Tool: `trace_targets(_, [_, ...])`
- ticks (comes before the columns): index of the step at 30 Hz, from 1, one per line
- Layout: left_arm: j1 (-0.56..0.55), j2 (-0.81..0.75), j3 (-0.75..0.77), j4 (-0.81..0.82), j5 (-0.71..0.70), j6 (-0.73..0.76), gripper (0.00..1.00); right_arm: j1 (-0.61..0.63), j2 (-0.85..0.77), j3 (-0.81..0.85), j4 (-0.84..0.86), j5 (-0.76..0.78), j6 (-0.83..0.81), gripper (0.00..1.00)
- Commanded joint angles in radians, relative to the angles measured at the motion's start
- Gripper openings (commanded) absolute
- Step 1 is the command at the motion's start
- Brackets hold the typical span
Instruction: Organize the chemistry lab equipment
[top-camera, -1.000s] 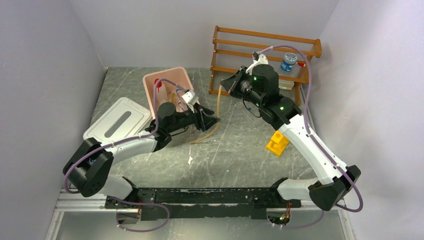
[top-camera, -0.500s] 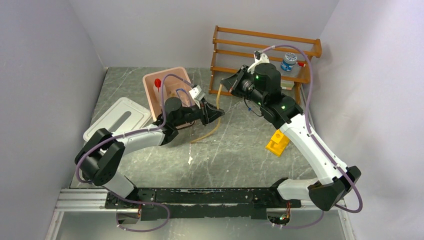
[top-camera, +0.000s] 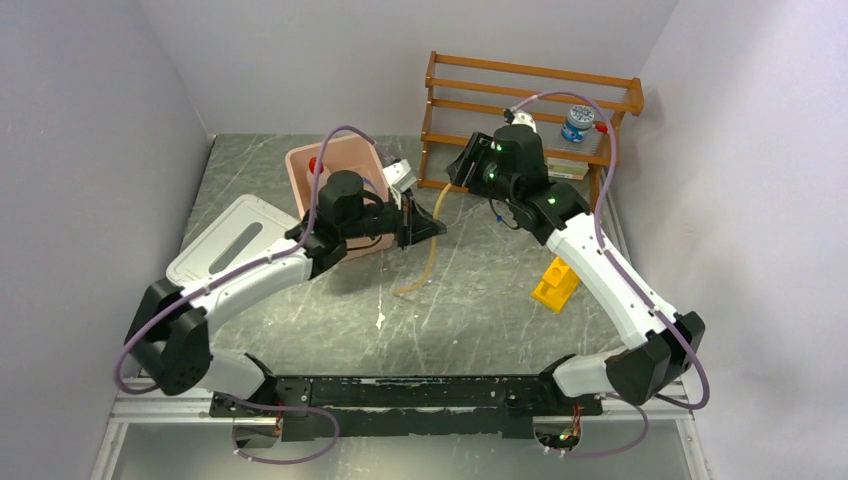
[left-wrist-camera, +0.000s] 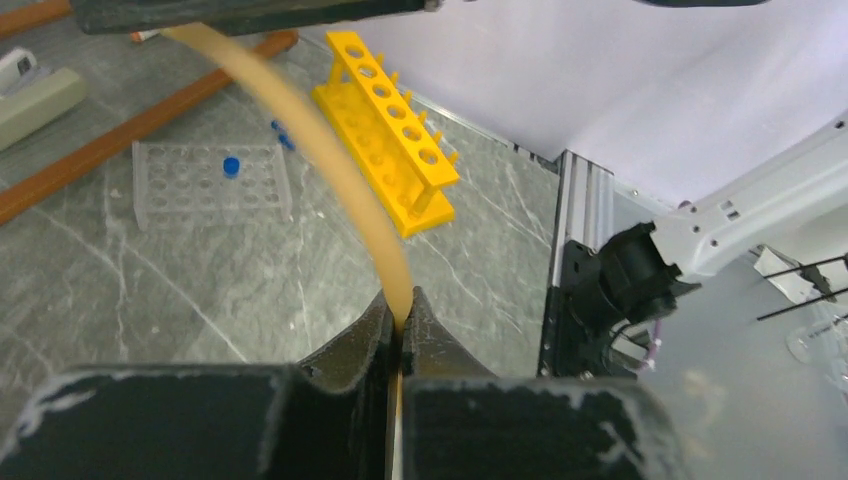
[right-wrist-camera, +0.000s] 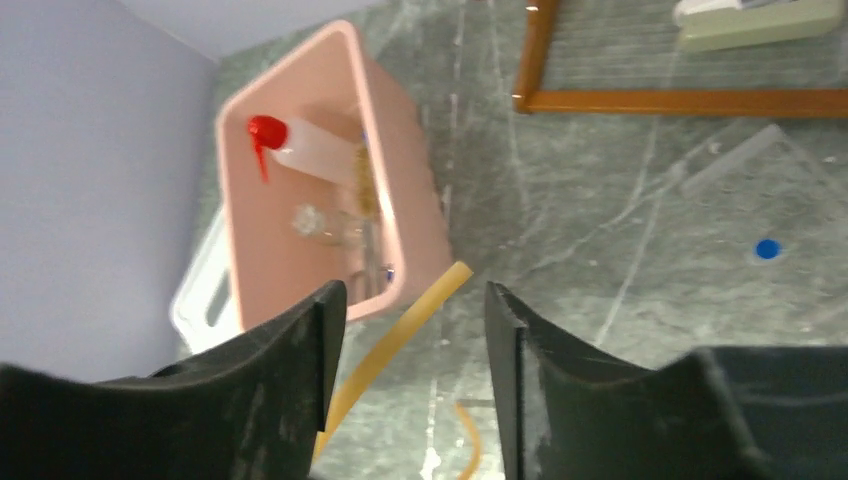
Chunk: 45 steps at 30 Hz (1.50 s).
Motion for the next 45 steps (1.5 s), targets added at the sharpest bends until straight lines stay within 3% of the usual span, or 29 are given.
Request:
trace_targets(1, [0.023,-0.098,0.078,-0.296,-0.017,0.027,0.05,-0.018,-0.01,0.03,-0.004,0.014,-0.061,0.61])
trace_targets(5, [0.091,-0.121,0.165,-0.485,-0.094,-0.005,0.05,-0.028,-0.036,0.036,0.049,-0.03,-0.07,0.68])
trace_targets(12, [0.21,-0.088,0.43,-0.754,-0.228,0.058,0.05,-0.038,-0.085,0.01,0.115,-0.05,-0.035,0.7])
trace_targets(17, [0.281,-0.015,0.644,-0.871,-0.324,0.134,0.05,-0.043,-0.094,-0.021,0.132,-0.046,-0.018,0.7])
trace_targets(22, [0.317,0.072,0.791,-0.883,-0.413,0.173,0.05,-0.049,-0.085,-0.024,0.155,-0.051,-0.008,0.71])
trace_targets(33, [0.373,0.116,0.655,-0.655,-0.513,0.241,0.05,-0.067,-0.003,0.011,0.199,-0.096,-0.007,0.74])
trace_targets(37, [0.383,0.157,0.648,-0.632,-0.488,0.22,0.05,-0.079,0.052,0.046,0.191,-0.136,-0.003,0.74])
trace_targets(45, [0.388,0.14,0.443,-0.566,-0.479,0.138,0.05,-0.101,0.107,0.057,0.196,-0.194,0.006,0.73])
